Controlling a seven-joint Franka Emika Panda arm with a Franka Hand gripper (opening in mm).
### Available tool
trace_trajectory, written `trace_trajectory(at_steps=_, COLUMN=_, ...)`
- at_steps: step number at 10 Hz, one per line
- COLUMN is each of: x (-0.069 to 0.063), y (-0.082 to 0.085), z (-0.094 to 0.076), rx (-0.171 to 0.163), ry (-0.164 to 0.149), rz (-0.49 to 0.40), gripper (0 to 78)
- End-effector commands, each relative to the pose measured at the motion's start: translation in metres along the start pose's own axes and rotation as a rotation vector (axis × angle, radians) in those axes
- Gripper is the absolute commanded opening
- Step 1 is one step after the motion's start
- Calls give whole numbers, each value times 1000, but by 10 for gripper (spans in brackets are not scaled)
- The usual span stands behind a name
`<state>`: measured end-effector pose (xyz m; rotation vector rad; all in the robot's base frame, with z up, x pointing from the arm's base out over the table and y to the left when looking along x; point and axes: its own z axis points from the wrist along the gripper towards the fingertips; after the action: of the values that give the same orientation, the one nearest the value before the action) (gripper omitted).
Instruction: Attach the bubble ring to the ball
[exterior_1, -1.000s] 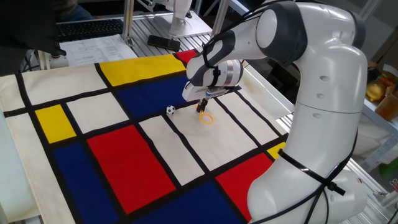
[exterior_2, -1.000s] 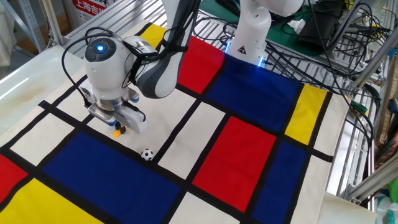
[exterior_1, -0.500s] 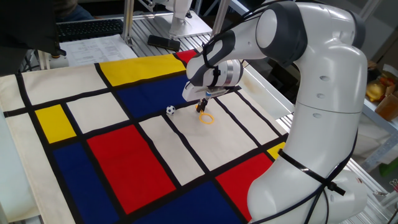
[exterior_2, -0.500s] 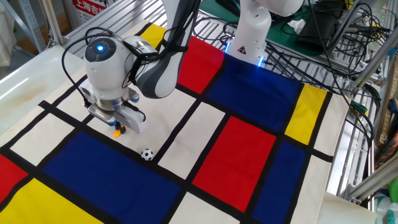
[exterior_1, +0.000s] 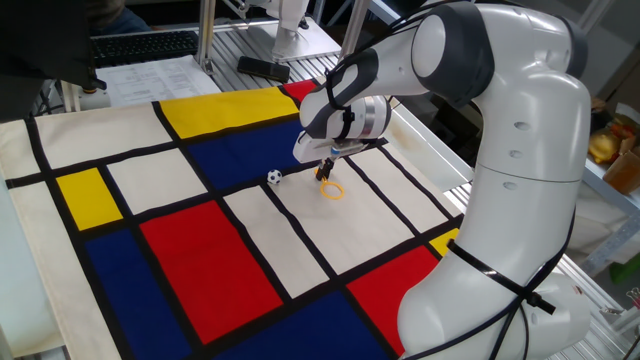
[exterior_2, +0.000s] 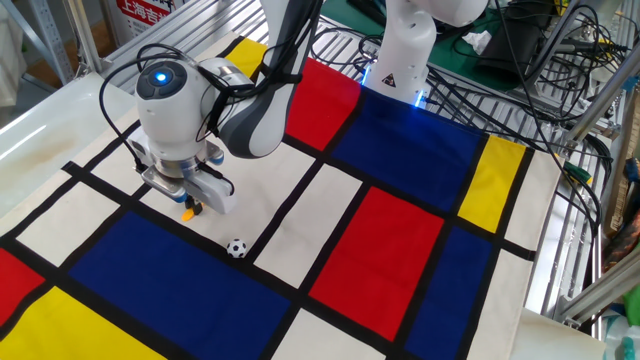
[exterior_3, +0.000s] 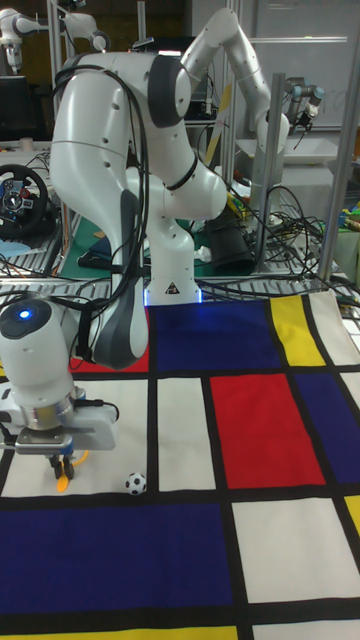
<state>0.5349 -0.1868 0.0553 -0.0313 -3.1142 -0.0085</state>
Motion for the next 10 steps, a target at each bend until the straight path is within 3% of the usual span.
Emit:
trace_trajectory(at_steps=1, x=5, y=0, z=-27, rx=46, ry=8, rz=54, gripper=11)
trace_trajectory(at_steps=4, x=6, y=1, z=-35, rx=52, ry=10, rz=81, gripper=11)
trace_trajectory(at_steps=10, x=6, y=18, z=-55, rx=61, ry=24, rz=240, gripper=11)
